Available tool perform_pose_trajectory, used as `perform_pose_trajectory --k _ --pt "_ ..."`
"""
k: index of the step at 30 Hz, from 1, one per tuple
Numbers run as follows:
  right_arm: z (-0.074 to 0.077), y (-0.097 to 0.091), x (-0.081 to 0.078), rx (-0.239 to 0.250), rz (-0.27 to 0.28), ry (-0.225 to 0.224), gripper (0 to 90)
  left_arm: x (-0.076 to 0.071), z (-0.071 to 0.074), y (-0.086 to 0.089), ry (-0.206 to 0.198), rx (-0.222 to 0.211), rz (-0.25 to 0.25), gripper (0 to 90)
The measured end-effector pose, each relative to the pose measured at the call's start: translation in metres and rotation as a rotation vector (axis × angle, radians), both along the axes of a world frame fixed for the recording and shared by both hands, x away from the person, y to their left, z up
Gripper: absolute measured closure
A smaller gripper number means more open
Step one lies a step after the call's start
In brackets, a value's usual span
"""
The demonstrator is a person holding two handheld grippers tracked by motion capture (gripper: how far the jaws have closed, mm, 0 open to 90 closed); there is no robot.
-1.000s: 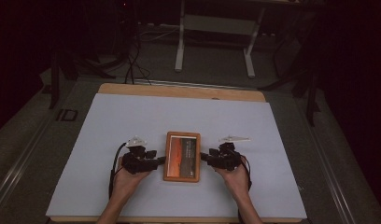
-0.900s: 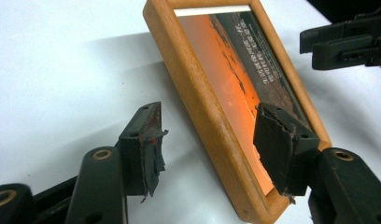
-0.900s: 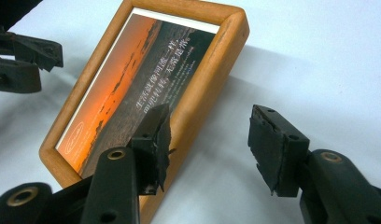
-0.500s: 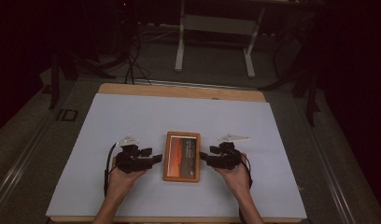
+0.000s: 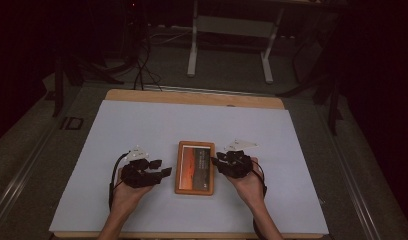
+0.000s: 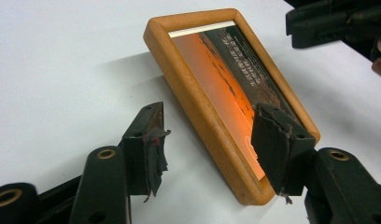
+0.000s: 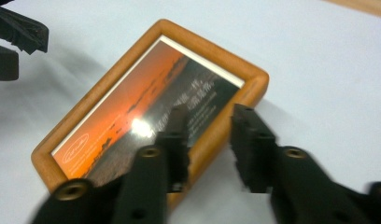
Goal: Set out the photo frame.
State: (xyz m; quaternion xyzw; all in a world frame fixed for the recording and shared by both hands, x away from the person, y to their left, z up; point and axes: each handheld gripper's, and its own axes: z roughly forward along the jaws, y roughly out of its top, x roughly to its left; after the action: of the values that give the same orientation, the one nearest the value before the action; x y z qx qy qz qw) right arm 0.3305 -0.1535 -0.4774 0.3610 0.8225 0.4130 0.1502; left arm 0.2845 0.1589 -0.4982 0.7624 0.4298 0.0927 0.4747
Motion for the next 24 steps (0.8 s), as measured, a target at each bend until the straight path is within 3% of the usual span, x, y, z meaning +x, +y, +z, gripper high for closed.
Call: perform_pose_trajectory --k 6,16,24 --pt "0.003 0.010 0.010 -0.023 0.012 -0.045 90.0 -0.004 0.000 -0.006 -0.023 0.042 -0.025 46.4" --pt "0.006 0.024 0.026 -0.084 0.030 -0.078 90.0 -0.007 0.001 -0.010 -0.057 0.082 -0.027 46.6" --pt "0.002 0.031 0.038 -0.120 0.033 -0.074 90.0 -0.009 0.001 -0.011 -0.065 0.086 -0.024 46.6"
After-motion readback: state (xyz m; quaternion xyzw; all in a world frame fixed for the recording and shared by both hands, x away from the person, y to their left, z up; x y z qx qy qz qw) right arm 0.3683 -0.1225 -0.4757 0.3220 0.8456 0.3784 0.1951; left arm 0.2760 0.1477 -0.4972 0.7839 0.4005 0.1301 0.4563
